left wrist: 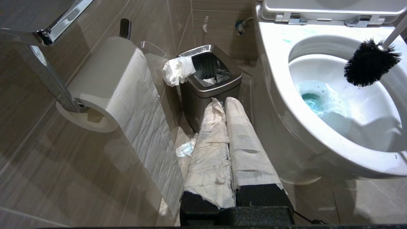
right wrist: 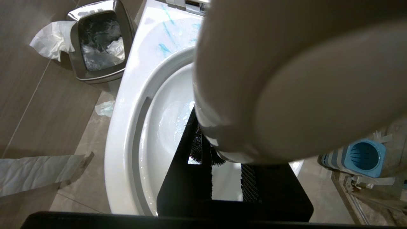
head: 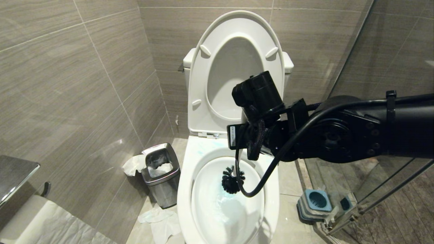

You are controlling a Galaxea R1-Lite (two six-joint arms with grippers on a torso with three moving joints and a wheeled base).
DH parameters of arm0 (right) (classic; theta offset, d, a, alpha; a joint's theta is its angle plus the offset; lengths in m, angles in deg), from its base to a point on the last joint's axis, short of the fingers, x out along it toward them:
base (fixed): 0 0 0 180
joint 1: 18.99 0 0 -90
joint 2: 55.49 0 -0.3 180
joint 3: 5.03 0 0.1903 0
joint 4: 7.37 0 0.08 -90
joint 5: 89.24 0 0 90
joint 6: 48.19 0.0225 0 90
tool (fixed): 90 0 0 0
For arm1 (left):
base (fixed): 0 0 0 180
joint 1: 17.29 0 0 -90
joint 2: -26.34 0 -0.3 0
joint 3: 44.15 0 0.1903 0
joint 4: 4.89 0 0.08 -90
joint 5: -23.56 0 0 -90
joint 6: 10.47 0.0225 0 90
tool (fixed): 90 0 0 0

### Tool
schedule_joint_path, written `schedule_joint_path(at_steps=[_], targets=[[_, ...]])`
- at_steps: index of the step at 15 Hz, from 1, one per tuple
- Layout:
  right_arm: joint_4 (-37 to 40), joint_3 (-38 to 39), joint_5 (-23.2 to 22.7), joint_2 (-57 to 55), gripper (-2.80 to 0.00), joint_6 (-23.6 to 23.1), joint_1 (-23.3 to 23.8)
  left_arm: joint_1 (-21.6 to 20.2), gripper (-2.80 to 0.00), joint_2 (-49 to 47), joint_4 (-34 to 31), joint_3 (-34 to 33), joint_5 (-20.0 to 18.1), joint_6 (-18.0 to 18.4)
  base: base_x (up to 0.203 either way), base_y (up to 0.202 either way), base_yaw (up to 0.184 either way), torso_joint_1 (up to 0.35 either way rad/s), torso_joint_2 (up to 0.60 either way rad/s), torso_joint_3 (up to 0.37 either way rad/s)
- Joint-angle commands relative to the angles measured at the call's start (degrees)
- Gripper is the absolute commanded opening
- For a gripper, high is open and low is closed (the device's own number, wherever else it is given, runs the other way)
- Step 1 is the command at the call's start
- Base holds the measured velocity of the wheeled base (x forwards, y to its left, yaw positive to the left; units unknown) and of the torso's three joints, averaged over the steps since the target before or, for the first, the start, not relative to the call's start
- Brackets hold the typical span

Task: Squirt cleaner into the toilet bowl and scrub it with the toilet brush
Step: Scrub the toilet bowl

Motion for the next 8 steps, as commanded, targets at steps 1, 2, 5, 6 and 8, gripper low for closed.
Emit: schedule_joint_path(at_steps=[1,2,5,6,8], targets=[[-0.17,-0.64,0.09,-2.02,-2.80,0.11,0.00,-0.01,-2.80,0.01,0.00,-0.09,0.01,0.01,0.000,0.000,0.000,0.000,0.00,0.000],[-0.21,-1.71,0.07,-4.15,-2.80,0.14,0.09,-0.01,-2.80,0.01,0.00,-0.10,0.01,-0.06,0.000,0.000,0.000,0.000,0.00,0.000],[-0.04,-8.00,0.11,-11.90,-2.80,-0.10,1.36,-0.01,-2.80,0.01,0.00,-0.09,0.01,0.00,0.000,0.000,0.000,0.000,0.00,0.000],[0.04,-9.64,0.13,-14.32,-2.80,-0.45,1.82,-0.01,-2.80,0.01,0.00,-0.09,0.01,-0.07,0.000,0.000,0.000,0.000,0.00,0.000],[0.12,-11.94,0.23,-18.26,-2.80,-1.08,2.44,-0.01,-2.80,0.01,0.00,-0.17,0.01,0.01,0.000,0.000,0.000,0.000,0.00,0.000]])
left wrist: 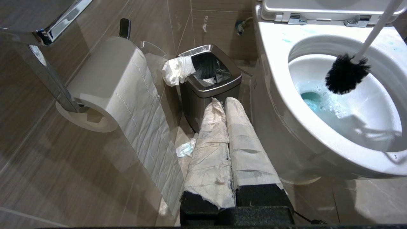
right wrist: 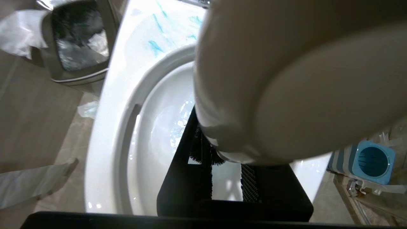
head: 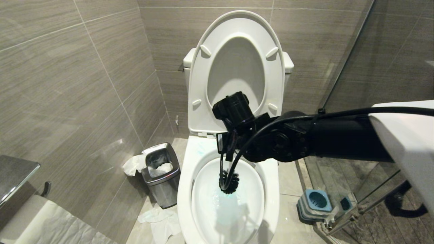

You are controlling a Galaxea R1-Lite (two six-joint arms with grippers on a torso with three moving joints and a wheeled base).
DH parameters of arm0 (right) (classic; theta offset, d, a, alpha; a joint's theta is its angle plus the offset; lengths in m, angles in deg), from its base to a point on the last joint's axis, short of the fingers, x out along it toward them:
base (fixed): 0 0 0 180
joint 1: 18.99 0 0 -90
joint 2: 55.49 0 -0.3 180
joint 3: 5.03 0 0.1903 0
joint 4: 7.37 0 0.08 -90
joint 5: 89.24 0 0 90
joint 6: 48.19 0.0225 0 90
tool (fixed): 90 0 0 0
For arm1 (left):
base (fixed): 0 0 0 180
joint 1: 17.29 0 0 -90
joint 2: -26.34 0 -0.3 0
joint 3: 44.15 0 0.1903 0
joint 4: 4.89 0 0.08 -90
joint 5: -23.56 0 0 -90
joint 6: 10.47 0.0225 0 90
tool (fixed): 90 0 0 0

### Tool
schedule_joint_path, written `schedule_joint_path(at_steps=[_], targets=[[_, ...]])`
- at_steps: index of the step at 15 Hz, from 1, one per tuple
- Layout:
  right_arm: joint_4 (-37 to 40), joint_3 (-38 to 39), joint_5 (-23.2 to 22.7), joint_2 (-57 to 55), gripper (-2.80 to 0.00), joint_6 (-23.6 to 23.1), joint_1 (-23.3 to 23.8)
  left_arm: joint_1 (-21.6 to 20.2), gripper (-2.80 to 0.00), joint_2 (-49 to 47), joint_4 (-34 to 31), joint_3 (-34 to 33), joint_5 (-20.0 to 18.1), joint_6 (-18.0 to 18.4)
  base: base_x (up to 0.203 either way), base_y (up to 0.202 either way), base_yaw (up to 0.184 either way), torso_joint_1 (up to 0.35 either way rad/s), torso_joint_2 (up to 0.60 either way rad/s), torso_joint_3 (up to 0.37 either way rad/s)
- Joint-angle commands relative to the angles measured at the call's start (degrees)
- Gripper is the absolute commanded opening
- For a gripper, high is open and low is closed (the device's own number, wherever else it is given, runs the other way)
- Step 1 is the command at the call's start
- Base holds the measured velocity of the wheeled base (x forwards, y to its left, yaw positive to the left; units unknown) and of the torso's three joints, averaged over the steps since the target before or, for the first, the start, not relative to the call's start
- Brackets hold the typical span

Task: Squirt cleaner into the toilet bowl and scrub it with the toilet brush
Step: Scrub the toilet bowl

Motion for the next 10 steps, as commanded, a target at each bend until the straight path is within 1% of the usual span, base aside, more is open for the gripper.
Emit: schedule_joint_path(at_steps=[1,3,5,7,10], targets=[[0.13,-2.95,0.48,-7.18,-2.80,-0.09,0.66,-0.01,-2.80,0.01,-0.02,-0.13,0.00,0.01,0.000,0.000,0.000,0.000,0.00,0.000],[0.13,-3.62,0.85,-9.59,-2.80,-0.31,1.46,-0.01,-2.80,0.01,-0.02,-0.17,0.00,0.01,0.000,0.000,0.000,0.000,0.00,0.000],[0.05,-4.30,1.02,-11.33,-2.80,-2.56,3.05,-0.01,-2.80,0.01,-0.02,-0.09,0.00,0.01,0.000,0.000,0.000,0.000,0.00,0.000],[0.13,-6.19,1.11,-13.37,-2.80,-3.12,3.97,-0.01,-2.80,0.01,-0.02,-0.09,0.00,0.01,0.000,0.000,0.000,0.000,0.00,0.000],[0.10,-7.30,0.93,-14.09,-2.80,-3.20,4.02,-0.01,-2.80,0.01,-0.02,-0.16,0.00,0.01,0.000,0.000,0.000,0.000,0.00,0.000]])
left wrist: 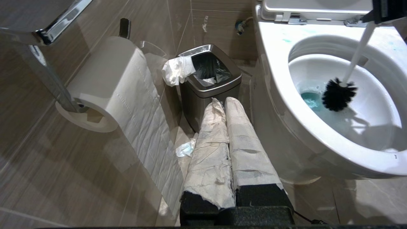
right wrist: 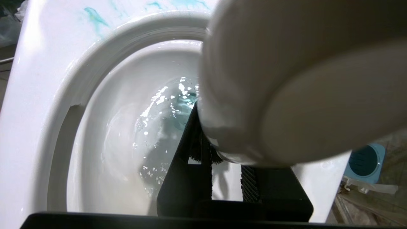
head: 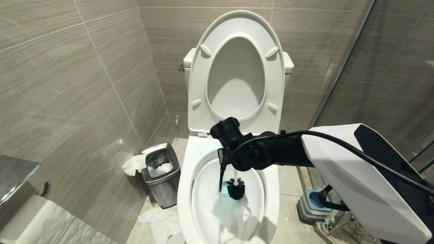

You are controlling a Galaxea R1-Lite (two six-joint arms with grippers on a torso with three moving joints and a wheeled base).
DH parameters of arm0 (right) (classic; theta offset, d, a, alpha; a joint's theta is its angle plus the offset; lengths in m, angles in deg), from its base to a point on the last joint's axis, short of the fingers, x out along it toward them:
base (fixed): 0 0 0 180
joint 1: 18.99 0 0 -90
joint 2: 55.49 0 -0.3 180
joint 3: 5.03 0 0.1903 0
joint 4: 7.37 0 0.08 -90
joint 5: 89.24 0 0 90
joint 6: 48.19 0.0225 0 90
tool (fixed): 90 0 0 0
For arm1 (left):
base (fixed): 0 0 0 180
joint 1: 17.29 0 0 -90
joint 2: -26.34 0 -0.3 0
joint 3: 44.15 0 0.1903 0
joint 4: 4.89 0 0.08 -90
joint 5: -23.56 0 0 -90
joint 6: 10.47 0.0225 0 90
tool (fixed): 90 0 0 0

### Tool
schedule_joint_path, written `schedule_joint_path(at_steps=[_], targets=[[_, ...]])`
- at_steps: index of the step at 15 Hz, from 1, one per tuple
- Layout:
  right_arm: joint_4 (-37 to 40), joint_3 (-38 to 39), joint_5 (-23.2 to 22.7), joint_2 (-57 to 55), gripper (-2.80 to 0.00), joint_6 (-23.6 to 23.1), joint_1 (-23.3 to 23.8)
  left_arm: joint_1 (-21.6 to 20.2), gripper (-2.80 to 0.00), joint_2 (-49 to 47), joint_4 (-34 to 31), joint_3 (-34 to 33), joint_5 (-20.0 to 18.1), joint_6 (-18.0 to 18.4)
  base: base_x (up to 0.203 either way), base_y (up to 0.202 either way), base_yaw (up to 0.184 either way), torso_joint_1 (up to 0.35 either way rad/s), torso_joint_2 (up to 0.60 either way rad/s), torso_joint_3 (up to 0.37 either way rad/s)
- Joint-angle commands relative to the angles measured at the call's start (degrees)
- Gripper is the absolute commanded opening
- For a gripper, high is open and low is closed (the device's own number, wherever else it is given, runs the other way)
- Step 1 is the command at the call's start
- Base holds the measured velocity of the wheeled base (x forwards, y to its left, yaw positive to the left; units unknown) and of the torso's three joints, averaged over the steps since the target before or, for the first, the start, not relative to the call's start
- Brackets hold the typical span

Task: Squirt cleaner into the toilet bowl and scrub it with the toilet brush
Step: Scrub the toilet bowl

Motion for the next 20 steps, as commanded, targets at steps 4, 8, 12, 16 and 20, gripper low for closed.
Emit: schedule_joint_path(at_steps=[4,8,12,16,20], targets=[[0.19,-0.48,-1.19,-1.01,-2.80,-0.28,0.12,-0.01,-2.80,0.01,-0.02,-0.09,-0.01,0.03,0.000,0.000,0.000,0.000,0.00,0.000],[0.18,-1.39,-3.43,0.92,-2.80,-1.98,0.64,-0.01,-2.80,0.01,-0.02,-0.09,-0.01,0.03,0.000,0.000,0.000,0.000,0.00,0.000],[1.51,2.90,-3.60,13.50,-2.80,-1.89,-0.88,-0.01,-2.80,0.01,-0.02,-0.09,-0.01,0.03,0.000,0.000,0.000,0.000,0.00,0.000],[3.23,11.43,-8.86,29.61,-2.80,-2.27,-2.15,-0.01,-2.80,0.01,-0.02,-0.15,-0.01,0.03,0.000,0.000,0.000,0.000,0.00,0.000],[7.41,13.94,-13.22,34.94,-2.80,-5.01,-2.48,-0.01,-2.80,0.01,-0.02,-0.13,-0.01,0.03,0.000,0.000,0.000,0.000,0.00,0.000]])
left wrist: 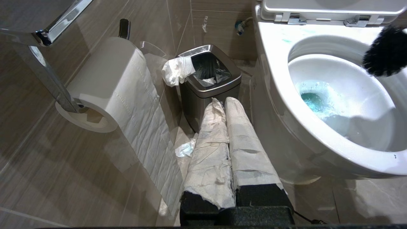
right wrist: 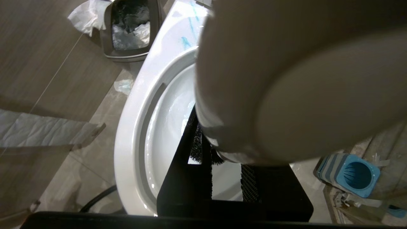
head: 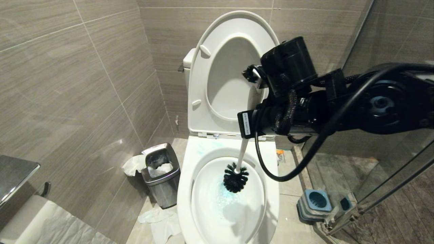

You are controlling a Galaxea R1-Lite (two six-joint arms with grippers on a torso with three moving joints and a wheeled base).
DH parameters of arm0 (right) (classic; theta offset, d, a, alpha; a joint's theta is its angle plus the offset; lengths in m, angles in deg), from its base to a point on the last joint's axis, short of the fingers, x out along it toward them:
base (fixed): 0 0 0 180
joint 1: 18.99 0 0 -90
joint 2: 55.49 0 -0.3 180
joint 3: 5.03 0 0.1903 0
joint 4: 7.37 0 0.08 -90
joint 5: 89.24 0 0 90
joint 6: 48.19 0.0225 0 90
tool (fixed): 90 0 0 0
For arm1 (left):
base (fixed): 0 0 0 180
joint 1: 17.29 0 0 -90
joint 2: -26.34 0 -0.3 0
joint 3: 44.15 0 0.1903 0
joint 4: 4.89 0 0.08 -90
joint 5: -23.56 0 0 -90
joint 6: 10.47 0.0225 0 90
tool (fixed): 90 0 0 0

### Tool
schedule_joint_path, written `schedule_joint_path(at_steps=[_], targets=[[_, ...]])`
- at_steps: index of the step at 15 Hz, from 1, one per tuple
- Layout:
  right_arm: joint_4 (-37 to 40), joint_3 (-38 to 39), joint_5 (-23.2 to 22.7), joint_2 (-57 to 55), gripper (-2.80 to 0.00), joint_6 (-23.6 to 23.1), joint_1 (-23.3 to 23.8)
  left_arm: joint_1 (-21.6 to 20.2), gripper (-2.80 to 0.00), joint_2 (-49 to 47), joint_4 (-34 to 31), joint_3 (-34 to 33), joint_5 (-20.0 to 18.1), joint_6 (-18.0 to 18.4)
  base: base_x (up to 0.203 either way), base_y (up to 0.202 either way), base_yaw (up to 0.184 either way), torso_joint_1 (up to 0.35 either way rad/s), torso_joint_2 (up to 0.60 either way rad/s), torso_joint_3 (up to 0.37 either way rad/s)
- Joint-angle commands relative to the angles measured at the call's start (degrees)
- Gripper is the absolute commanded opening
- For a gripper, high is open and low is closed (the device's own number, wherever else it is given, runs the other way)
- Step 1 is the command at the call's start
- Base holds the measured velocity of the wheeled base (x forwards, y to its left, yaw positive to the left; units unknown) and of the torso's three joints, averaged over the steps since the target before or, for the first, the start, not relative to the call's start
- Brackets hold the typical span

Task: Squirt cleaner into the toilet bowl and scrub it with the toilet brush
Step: Scrub the toilet bowl

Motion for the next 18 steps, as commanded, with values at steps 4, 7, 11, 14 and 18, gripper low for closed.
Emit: schedule_joint_path(at_steps=[4,7,11,14,18], targets=[[0.15,1.14,1.02,4.27,-2.80,-3.00,-0.14,-0.01,-2.80,0.01,0.00,-0.17,-0.01,-0.01,0.000,0.000,0.000,0.000,0.00,0.000],[0.15,1.15,2.29,4.27,-2.80,-3.00,-0.14,-0.01,-2.80,0.01,0.00,-0.09,-0.01,-0.01,0.000,0.000,0.000,0.000,0.00,0.000],[0.15,1.78,3.66,4.27,-2.80,-2.91,-0.59,-0.01,-2.80,0.01,0.00,-0.10,-0.01,-0.01,0.000,0.000,0.000,0.000,0.00,0.000],[0.05,3.68,3.87,3.55,-2.80,-2.86,-0.75,-0.01,-2.80,0.01,0.00,-0.12,-0.01,-0.01,0.000,0.000,0.000,0.000,0.00,0.000],[-4.21,8.97,4.66,-1.89,-2.80,-1.11,-0.75,-0.01,-2.80,0.01,0.00,-0.09,-0.01,-0.01,0.000,0.000,0.000,0.000,0.00,0.000]])
